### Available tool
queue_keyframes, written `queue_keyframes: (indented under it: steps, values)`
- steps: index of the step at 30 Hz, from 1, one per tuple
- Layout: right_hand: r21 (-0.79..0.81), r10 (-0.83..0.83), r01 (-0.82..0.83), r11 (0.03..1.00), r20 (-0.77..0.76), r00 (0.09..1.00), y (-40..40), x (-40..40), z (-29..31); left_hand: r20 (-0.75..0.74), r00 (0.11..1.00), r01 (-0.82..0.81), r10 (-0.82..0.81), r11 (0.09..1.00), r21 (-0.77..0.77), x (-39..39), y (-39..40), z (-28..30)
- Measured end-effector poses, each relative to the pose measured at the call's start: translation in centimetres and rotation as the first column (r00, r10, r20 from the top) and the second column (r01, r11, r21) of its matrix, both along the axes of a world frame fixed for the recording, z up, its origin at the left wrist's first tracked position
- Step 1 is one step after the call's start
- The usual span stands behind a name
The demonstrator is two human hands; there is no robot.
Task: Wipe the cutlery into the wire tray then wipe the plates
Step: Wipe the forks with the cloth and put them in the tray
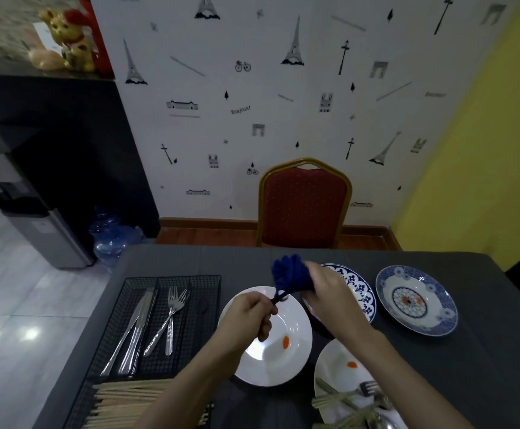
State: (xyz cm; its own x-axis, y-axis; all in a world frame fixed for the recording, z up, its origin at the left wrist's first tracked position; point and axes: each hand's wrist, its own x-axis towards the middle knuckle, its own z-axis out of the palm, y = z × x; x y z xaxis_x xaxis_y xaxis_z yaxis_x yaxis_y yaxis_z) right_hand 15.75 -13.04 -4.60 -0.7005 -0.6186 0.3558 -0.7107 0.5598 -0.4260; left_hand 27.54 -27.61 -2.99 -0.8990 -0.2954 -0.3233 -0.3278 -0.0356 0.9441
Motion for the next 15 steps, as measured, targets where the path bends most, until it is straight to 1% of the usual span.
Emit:
queue_keyframes:
  steps: [2,3,5,7,8,11,12,15]
  values:
    - [-0.026,-0.086,0.087,0.996,0.038,0.996,0.6,-0.9,0.4,-0.031,0.999,0.009,-0.008,0.999,0.036,0.2,-0.2,0.6]
    - [-0.022,-0.087,0.087,0.996,0.03,0.996,0.7,-0.9,0.5,-0.036,0.999,0.009,-0.008,1.0,0.03,0.0,-0.4,0.7]
    - [0.015,0.009,-0.008,1.0,-0.026,1.0,0.4,0.0,0.7,-0.027,1.0,0.012,-0.012,1.0,-0.008,-0.5,-0.5,0.7]
    - [0.098,0.111,-0.103,0.99,-0.083,0.99,0.2,0.7,0.7,-0.003,0.999,0.033,-0.033,0.999,-0.04,-0.7,-0.2,0.3]
    - [0.122,0.116,-0.103,0.987,-0.1,0.988,0.2,0.4,0.8,0.006,0.999,0.04,-0.04,0.998,-0.048,-0.5,0.0,0.2]
    - [0.114,0.011,0.0,0.993,-0.09,0.996,0.3,-1.1,0.9,-0.009,1.0,0.029,-0.029,0.999,-0.032,-0.3,0.2,0.0]
    - [0.121,0.015,-0.001,0.993,-0.11,0.994,0.3,-1.0,0.8,-0.012,1.0,0.017,-0.018,0.999,-0.033,-0.5,0.2,0.0]
    - [0.209,0.129,-0.089,0.974,-0.191,0.973,-0.1,0.5,0.3,0.013,1.0,0.026,-0.026,0.999,-0.033,-1.0,0.4,-0.1]
